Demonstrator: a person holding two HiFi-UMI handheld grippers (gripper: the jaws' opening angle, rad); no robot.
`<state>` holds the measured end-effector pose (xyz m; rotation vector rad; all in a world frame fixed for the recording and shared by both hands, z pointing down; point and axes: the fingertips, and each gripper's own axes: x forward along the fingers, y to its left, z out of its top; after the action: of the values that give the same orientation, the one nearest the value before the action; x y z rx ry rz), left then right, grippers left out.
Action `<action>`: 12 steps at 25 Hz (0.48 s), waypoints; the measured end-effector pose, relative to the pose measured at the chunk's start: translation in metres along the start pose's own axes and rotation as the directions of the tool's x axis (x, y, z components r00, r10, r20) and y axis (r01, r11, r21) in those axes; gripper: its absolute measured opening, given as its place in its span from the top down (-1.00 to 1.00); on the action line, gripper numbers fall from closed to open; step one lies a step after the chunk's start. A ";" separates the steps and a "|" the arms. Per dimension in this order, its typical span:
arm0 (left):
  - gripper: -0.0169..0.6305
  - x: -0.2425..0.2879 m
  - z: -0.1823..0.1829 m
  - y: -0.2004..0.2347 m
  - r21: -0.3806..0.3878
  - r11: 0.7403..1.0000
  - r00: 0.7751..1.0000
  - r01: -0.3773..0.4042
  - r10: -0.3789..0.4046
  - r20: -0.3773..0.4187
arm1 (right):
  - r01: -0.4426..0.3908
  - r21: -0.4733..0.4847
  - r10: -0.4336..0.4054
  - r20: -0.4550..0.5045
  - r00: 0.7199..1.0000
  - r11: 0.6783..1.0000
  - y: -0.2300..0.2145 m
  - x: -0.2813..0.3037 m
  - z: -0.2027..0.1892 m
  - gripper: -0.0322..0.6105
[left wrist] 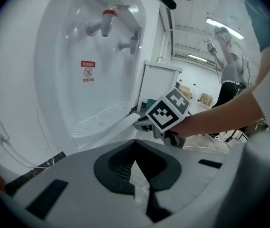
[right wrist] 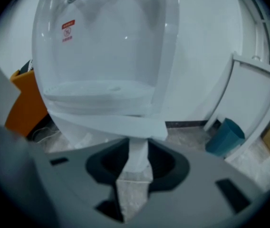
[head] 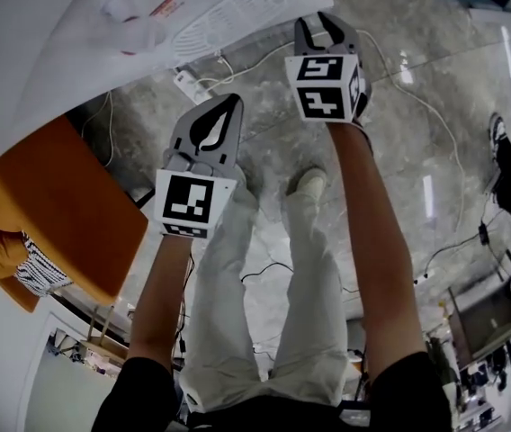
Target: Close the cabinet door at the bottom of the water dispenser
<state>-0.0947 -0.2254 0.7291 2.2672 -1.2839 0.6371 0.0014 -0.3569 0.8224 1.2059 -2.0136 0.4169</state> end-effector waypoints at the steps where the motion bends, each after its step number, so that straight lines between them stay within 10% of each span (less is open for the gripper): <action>1: 0.91 0.000 0.000 0.001 0.000 1.000 1.000 -0.004 0.004 0.003 | -0.001 0.000 0.001 0.004 1.000 1.000 0.000 0.002 0.002 0.49; 12: 0.91 -0.002 0.001 0.014 -0.026 0.998 0.998 -0.050 0.051 0.031 | -0.012 -0.013 0.012 0.029 0.999 1.000 -0.004 0.021 0.022 0.50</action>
<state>-0.1075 -0.2314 0.7295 2.2390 -1.3606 0.6008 -0.0111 -0.3851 0.8224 1.1991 -2.0464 0.3932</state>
